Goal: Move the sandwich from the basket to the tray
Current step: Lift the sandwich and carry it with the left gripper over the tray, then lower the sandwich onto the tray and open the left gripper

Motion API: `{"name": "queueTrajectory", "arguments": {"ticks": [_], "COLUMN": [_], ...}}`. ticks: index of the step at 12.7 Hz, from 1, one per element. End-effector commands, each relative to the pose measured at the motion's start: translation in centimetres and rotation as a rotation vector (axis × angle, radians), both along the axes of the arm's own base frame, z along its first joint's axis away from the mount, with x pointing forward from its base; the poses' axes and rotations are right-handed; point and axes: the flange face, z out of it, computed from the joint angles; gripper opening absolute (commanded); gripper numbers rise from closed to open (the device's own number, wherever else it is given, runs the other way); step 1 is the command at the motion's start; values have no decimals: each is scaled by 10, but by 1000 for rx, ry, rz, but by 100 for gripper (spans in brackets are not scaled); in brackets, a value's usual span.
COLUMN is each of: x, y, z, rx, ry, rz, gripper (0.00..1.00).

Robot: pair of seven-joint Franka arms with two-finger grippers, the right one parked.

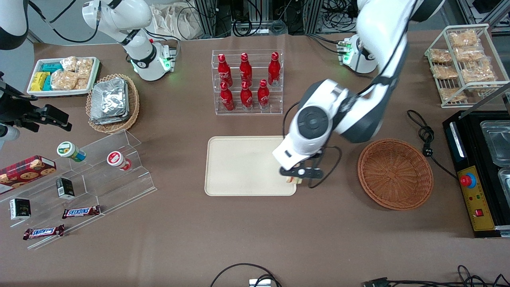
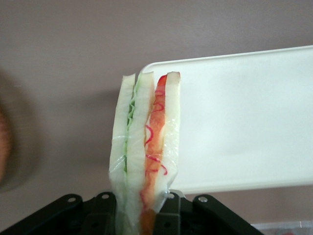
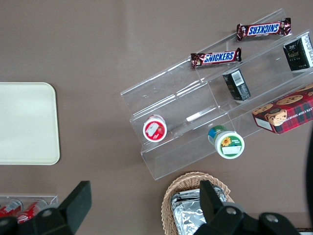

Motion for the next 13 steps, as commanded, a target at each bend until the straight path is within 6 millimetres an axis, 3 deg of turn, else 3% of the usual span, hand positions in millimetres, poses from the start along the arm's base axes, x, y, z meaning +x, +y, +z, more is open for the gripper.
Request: {"name": "queueTrajectory", "arguments": {"ticks": [1,3,6,10,13], "x": [6,4,-6,-9,-9], "y": [-22,-25,-29,-32,-33], "z": [-52,-89,-124,-142,-144], "rx": [65,92,75,71,65], "ry": [-58,-69,-67,-53,-54], "rz": [-13,5,10,27,62], "gripper": [0,0,0,0,0]}}
